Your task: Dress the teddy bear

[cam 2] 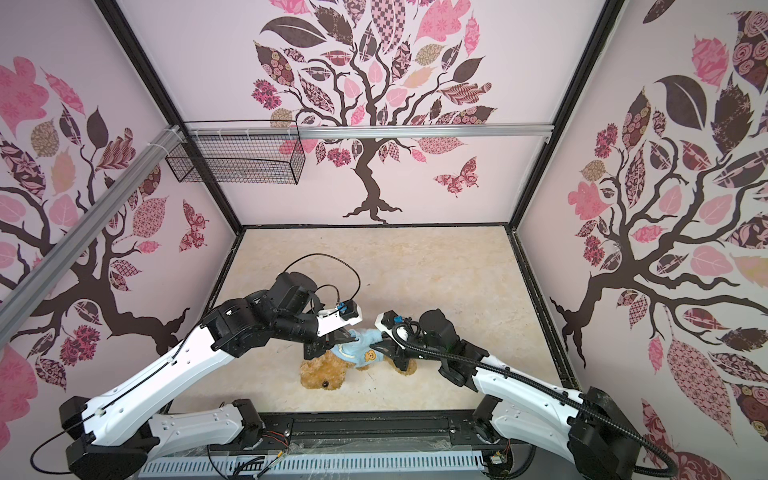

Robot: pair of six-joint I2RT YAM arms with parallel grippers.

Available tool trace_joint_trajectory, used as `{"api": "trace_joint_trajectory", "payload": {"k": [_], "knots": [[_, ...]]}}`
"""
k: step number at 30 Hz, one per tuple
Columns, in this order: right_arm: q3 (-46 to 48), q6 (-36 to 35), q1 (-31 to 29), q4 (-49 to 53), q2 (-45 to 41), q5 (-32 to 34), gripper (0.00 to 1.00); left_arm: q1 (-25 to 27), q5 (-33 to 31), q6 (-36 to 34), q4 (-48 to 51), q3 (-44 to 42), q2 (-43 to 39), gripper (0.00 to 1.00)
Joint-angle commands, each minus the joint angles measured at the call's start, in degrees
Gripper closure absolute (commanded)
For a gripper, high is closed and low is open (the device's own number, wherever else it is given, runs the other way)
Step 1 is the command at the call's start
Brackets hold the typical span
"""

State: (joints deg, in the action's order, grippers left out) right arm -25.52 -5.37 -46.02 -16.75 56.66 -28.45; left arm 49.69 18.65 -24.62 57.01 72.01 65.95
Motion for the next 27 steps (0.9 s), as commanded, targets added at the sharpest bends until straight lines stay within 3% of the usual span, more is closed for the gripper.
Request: {"api": "trace_joint_trajectory", "payload": {"k": [1, 20, 27], "knots": [[-0.7, 0.4, -0.3, -2.1, -0.9, -0.5, 0.94, 0.9, -0.6, -1.2, 1.2, 1.3, 1.2, 0.89], [0.2, 4.4, -0.4, -10.1, -0.7, -6.7, 0.94, 2.1, -2.6, 1.0, -6.2, -0.9, 5.9, 0.67], [-0.4, 6.2, -0.4, -14.1, 0.2, -7.7, 0.94, 2.2, 4.0, 2.9, -8.9, -3.3, 8.9, 0.58]]}}
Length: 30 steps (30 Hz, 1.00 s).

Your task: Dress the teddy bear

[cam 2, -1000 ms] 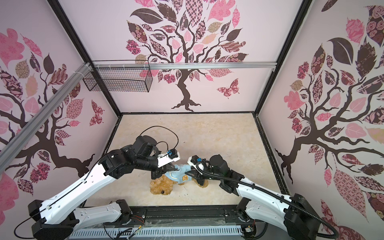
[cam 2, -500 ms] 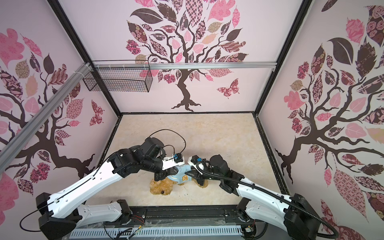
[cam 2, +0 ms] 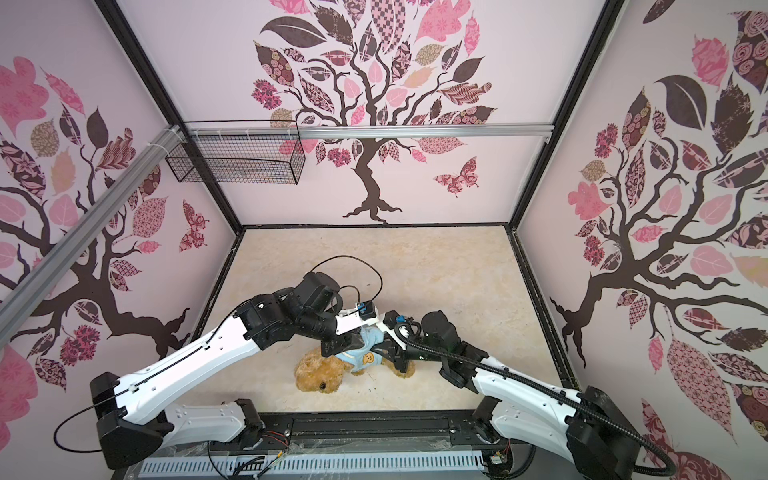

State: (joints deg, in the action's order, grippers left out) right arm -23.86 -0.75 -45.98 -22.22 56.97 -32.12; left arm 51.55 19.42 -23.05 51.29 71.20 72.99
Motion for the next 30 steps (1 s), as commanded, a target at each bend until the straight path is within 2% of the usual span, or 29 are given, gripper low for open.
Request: {"api": "trace_joint_trajectory", "payload": {"k": [1, 4, 8, 12, 16, 19, 30], "knots": [[-2.3, 2.2, -0.5, -9.7, 0.4, -4.2, 0.94, 0.5, 4.4, 1.6, -3.3, -2.8, 2.7, 0.58], [-2.5, 4.4, -0.4, -12.8, 1.1, -3.1, 0.94, 1.0, 6.6, 1.7, -2.5, -3.1, 4.8, 0.61], [-1.4, 5.5, -0.5, -12.9, 0.8, 0.8, 0.94, 1.0, 6.9, 2.5, -1.1, -2.7, 4.9, 0.82], [1.0, 5.4, -0.4, -8.3, 0.3, 7.7, 0.96, -0.5, 9.4, 6.5, -6.6, -4.3, -1.0, 1.00], [4.6, 8.9, -0.4, -7.9, -1.3, 12.0, 0.98, -6.8, 15.7, 14.7, -18.2, -9.5, -9.2, 1.00], [7.0, 11.5, -0.3, -9.1, -2.5, 14.3, 1.00, -10.2, 18.0, 18.7, -23.6, -12.4, -13.4, 1.00], [9.9, 14.1, -0.2, -12.1, -3.2, 16.3, 1.00, -21.5, 26.0, 33.2, -38.4, -21.1, -21.1, 1.00]]}}
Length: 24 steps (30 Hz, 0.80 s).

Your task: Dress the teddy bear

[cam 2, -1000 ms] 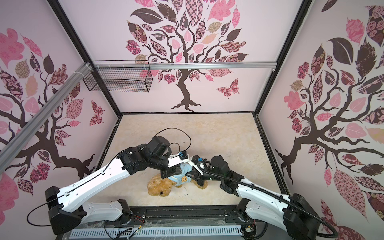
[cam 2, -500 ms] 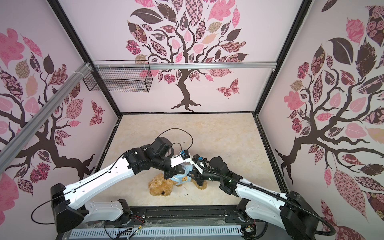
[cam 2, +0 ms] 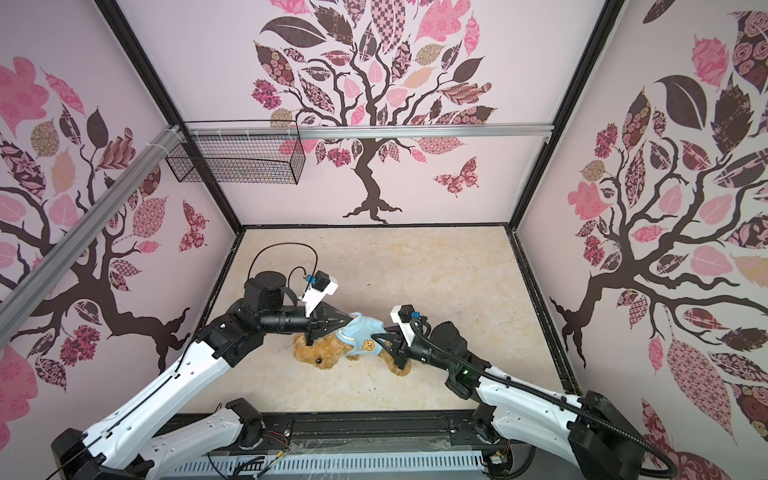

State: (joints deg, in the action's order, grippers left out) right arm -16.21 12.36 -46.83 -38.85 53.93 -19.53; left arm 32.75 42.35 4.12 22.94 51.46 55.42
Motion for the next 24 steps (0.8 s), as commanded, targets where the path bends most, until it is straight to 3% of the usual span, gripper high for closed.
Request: {"api": "trace_joint_trajectory", "payload": {"k": [1, 7, 14, 21, 24], "knots": [[2.3, 0.6, 0.7, 4.3, -0.2, 3.9, 1.00, -3.3, 3.2, 7.4, -11.2, -2.1, -3.8, 1.00], [2.5, -2.1, 0.7, 4.2, -1.0, 3.5, 1.00, -4.8, 0.9, 9.5, -12.8, -5.8, -5.5, 1.00], [-1.7, -8.3, 0.6, 6.0, 0.2, -2.7, 1.00, 0.5, -4.6, -8.4, 6.6, 0.1, -2.0, 1.00], [-3.3, -10.2, 0.6, 6.6, 1.6, -5.7, 1.00, 2.6, -7.4, -15.1, 13.4, 5.5, -0.1, 0.73], [-3.2, -10.5, 0.5, 6.7, 1.7, -6.1, 1.00, 2.6, -8.3, -15.0, 13.3, 7.1, -0.2, 0.67]]}}
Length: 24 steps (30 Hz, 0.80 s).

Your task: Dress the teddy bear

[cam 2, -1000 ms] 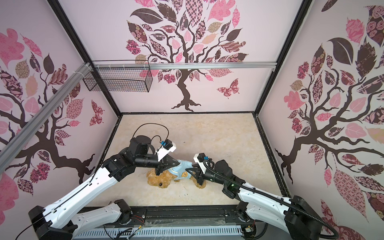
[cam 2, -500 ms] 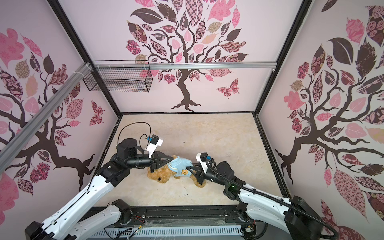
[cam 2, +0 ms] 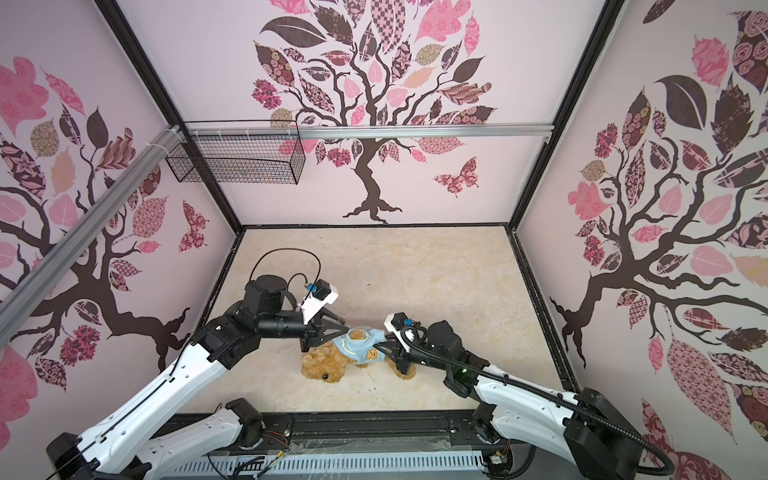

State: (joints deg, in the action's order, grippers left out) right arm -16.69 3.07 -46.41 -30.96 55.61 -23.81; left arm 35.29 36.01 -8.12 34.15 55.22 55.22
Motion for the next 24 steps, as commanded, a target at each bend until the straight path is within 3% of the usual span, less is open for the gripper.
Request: {"api": "trace_joint_trajectory", "payload": {"k": [1, 7, 16, 24], "knots": [[-2.7, -1.2, 0.0, -1.1, 0.0, -1.8, 1.00, 0.1, -1.7, -2.6, 2.0, 4.0, 0.2, 0.66], [-2.5, -1.0, 0.0, -1.2, -0.1, -1.8, 1.00, 2.6, -0.6, -2.0, 3.3, 7.7, 3.7, 0.63], [-2.2, -0.7, -0.1, -1.5, -0.2, -2.0, 1.00, 9.2, -5.2, -5.5, 7.8, 11.2, 10.9, 0.59], [-1.9, -0.5, -0.1, -1.8, -0.2, -1.8, 1.00, 10.1, -5.0, -5.7, 8.6, 11.2, 12.2, 0.66]]}}
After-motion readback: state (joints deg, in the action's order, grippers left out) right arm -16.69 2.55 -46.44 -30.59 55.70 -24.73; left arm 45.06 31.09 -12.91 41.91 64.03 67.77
